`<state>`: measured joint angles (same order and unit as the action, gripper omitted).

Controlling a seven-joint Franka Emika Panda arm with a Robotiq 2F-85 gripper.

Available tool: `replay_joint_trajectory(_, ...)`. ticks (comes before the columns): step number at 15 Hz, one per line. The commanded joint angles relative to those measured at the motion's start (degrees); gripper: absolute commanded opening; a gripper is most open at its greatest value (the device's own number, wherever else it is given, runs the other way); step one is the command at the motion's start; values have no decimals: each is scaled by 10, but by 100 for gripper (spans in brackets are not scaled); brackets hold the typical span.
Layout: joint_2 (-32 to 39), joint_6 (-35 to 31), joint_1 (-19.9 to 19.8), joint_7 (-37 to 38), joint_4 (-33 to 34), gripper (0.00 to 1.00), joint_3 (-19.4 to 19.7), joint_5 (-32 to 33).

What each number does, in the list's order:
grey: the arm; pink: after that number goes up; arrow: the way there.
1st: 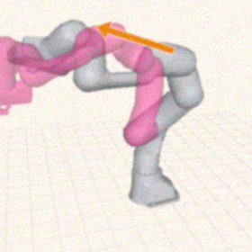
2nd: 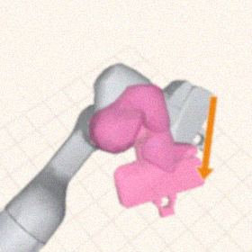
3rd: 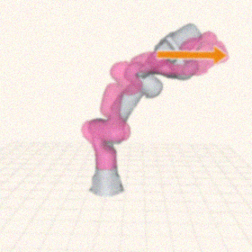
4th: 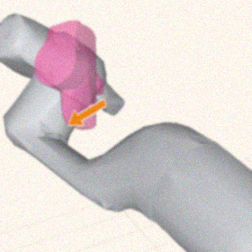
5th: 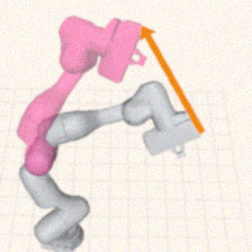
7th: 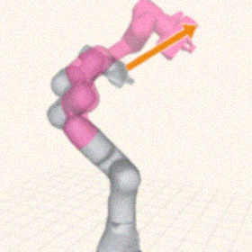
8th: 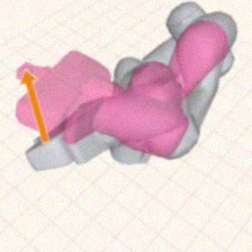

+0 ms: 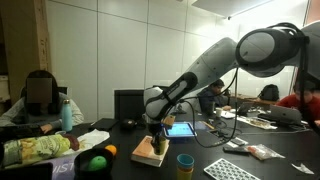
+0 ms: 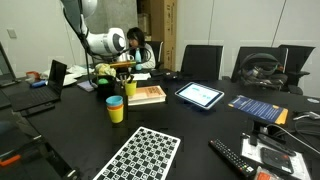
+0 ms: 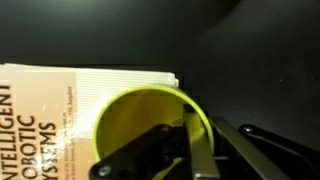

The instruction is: Stack the cups together

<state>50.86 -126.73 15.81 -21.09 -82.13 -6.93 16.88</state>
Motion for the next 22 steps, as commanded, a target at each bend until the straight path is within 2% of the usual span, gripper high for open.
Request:
replay_joint_trajectory(1,-80,-24,-10,47,-112,0,3,1)
replay_joint_trajectory(5,-139,-20,-22,77,-206,0,-13,-20)
replay_joint_trajectory(13,-289,-88,-13,146,-391,0,-24,-14)
replay_joint_trajectory(18,-351,-92,-13,163,-447,0,-31,-12)
replay_joint_trajectory(22,-358,-100,-21,138,-464,0,-39,-23)
